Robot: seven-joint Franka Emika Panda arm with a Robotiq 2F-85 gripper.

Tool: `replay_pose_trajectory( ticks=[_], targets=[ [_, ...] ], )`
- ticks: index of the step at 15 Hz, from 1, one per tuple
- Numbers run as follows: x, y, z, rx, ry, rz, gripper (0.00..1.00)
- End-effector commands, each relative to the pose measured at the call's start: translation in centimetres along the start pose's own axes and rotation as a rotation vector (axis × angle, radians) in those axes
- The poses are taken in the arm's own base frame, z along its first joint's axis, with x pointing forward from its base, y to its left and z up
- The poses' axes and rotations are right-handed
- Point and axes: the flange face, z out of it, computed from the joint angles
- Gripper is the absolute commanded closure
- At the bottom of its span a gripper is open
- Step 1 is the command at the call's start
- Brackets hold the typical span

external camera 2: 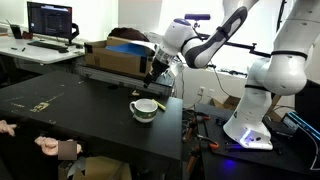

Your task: Pick the marker from the cup and put it on the table

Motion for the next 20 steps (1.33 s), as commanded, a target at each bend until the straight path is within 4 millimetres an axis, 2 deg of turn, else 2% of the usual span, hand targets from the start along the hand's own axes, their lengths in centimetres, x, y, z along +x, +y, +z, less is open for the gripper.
replay_pose_trajectory(
  ticks=[1,5,10,11,20],
  targets=[
    [-1.0,-0.9,-1.1,0.076,-0.006,-0.128,0.00],
    [-1.2,-1.7,-1.7,0.143,-0.032,-0.243,0.00],
    [-1.0,-1.8,-2.4,0.179,-0.035,-0.297,0.00],
    [-0.6,-1.9,-1.4,0.167,-0.036,-0.276,0.00],
    [-0.6,-1.8,-1.2,0.168,-0.041,-0.277,0.00]
  ],
)
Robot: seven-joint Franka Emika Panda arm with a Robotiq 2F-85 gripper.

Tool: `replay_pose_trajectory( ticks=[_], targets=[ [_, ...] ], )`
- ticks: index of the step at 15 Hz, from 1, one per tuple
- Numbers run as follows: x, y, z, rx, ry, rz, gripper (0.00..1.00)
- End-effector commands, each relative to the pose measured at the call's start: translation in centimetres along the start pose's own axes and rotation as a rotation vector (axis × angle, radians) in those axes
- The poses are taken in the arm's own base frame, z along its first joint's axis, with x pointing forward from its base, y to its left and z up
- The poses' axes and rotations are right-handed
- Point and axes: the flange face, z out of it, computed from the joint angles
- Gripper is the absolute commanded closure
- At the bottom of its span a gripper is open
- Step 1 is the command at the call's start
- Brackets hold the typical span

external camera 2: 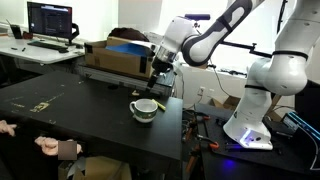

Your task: Pick the marker from the cup and put it on the table

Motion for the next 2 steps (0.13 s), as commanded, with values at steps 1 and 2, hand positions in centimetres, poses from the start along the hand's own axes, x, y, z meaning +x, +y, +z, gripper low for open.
replay_pose_trajectory(
  ticks=[1,2],
  targets=[
    [0.02,0.05,-0.04,0.001,-0.001,-0.001,0.00],
    [0.02,0.05,-0.03,0.001,-0.001,-0.001,0.00]
  ],
)
